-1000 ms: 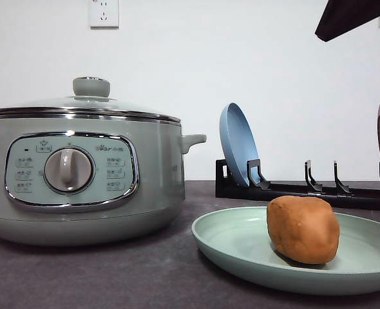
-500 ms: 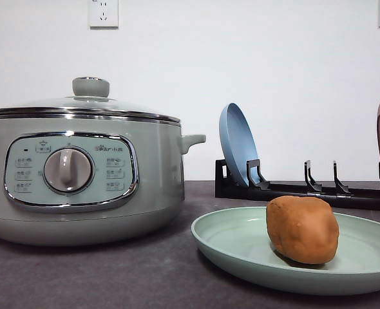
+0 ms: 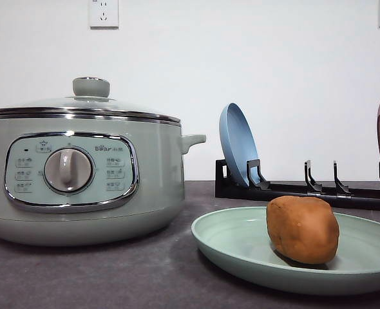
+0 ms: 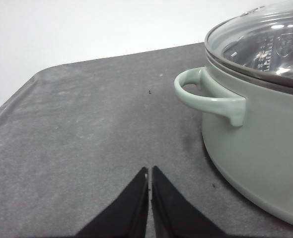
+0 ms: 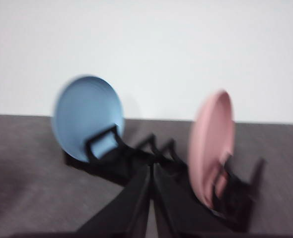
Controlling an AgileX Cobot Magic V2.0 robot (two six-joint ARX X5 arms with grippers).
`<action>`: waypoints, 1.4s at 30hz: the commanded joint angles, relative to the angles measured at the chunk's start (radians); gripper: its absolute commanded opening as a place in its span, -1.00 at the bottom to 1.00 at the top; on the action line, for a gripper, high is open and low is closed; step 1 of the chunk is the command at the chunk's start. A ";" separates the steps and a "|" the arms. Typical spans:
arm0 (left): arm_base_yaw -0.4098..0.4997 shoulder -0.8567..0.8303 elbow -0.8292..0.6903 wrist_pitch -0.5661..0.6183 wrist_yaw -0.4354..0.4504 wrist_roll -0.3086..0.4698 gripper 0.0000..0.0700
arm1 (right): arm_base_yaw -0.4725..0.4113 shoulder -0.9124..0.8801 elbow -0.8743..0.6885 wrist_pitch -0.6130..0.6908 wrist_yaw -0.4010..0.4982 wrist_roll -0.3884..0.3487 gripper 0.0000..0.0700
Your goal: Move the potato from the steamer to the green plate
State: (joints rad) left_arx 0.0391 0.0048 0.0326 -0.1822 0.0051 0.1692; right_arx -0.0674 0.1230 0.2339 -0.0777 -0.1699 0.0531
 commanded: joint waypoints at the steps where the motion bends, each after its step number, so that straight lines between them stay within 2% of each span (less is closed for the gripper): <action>1: 0.002 -0.002 -0.021 -0.006 0.001 -0.006 -0.99 | -0.007 -0.027 -0.033 0.011 0.020 -0.009 -1.00; 15: 0.002 -0.002 -0.021 -0.006 0.001 -0.006 -0.99 | -0.022 -0.110 -0.220 0.012 0.020 -0.001 -1.00; 23: 0.002 -0.002 -0.021 -0.006 0.001 -0.006 -0.99 | -0.022 -0.119 -0.223 -0.094 0.021 -0.010 -1.00; 42: 0.002 -0.002 -0.021 -0.006 0.001 -0.006 -0.99 | -0.022 -0.119 -0.222 -0.080 0.020 -0.009 -1.00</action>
State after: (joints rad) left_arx 0.0391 0.0048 0.0326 -0.1822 0.0051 0.1692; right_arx -0.0872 0.0067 0.0162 -0.1589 -0.1528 0.0505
